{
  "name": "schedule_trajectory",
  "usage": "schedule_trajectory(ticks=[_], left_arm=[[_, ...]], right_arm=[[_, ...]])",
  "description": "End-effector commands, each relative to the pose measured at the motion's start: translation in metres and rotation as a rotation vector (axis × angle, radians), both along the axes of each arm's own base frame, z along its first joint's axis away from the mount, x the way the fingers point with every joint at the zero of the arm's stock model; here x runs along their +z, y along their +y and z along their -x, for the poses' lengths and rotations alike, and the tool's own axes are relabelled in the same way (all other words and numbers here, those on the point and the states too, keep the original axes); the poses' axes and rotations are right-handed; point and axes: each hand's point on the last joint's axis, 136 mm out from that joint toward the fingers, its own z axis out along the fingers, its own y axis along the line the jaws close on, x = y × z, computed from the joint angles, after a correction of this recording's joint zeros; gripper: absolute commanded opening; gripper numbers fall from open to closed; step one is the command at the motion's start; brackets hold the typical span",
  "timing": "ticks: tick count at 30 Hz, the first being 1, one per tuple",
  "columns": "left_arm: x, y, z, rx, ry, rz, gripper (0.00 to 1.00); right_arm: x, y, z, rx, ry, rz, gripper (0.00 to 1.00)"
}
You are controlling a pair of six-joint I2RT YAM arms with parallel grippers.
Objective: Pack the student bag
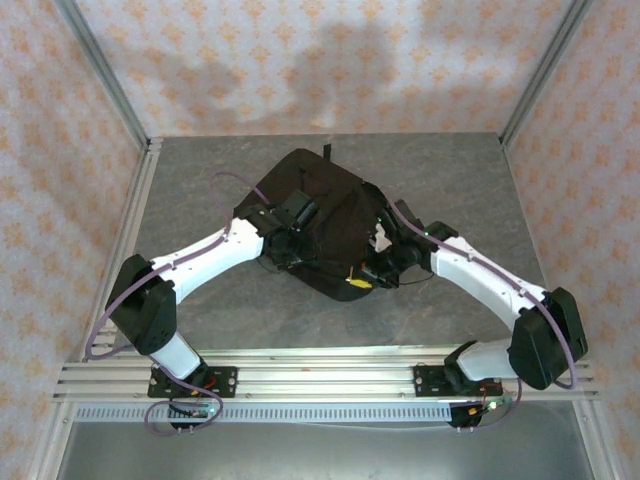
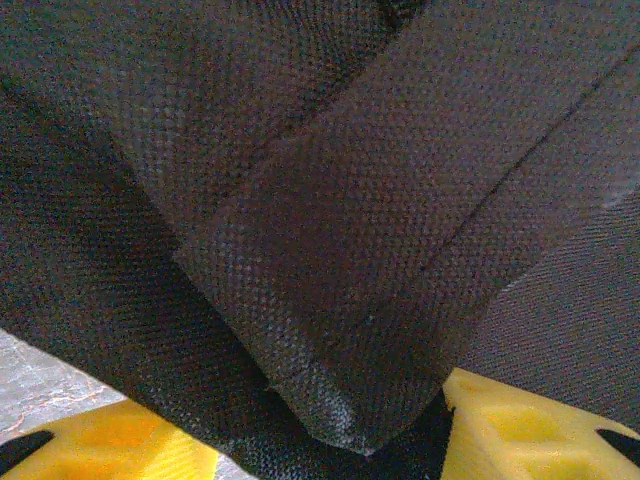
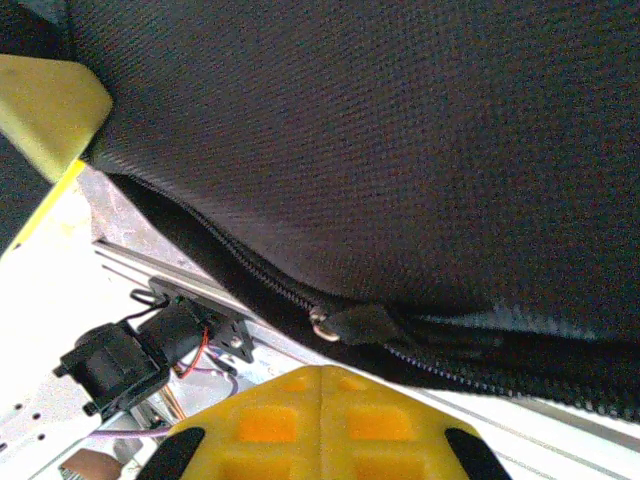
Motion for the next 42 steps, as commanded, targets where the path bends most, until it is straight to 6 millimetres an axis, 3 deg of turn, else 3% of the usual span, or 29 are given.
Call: schedule_trajectory(ticks=[1,7,14,19,22,23,25,30,42], left_arm=[[-0.013,0.018,0.001,0.01,0.008,-0.084,0.51],[-0.024,0.027,-0.002,0.037,0.034,-0.104,0.35],[-0.027,0.028,-0.004,0.04,0.042,-0.104,0.33],[-0.027,0.025,-0.004,0.038,0.046,-0.092,0.32],[-0.024,0.025,-0.004,0.03,0.043,-0.089,0.32],[-0.024,0.025,-0.004,0.029,0.043,-0.092,0.32],[-0.023,0.026,-0.003,0.026,0.042,-0.095,0.32],[-0.022,0.026,-0.003,0.021,0.043,-0.094,0.32],[-0.022,0.022,-0.003,0.016,0.047,-0.081,0.32]], right_arm=[[0.006,-0.007,0.006,-0.001,-0.027,0.0,0.02],[0.006,-0.015,0.007,-0.026,-0.057,0.02,0.0],[0.0,-0.02,0.007,-0.02,-0.073,0.056,0.0],[0.015,-0.014,-0.003,-0.027,-0.131,0.013,0.0],[0.024,-0.021,-0.01,-0.019,-0.194,0.067,0.42],[0.025,-0.028,-0.014,-0.031,-0.219,0.108,0.51],[0.027,-0.042,-0.022,-0.06,-0.26,0.193,0.58],[0.016,-0.042,-0.025,-0.022,-0.219,0.247,0.62],[-0.001,-0.012,-0.032,0.023,-0.151,0.141,0.59]])
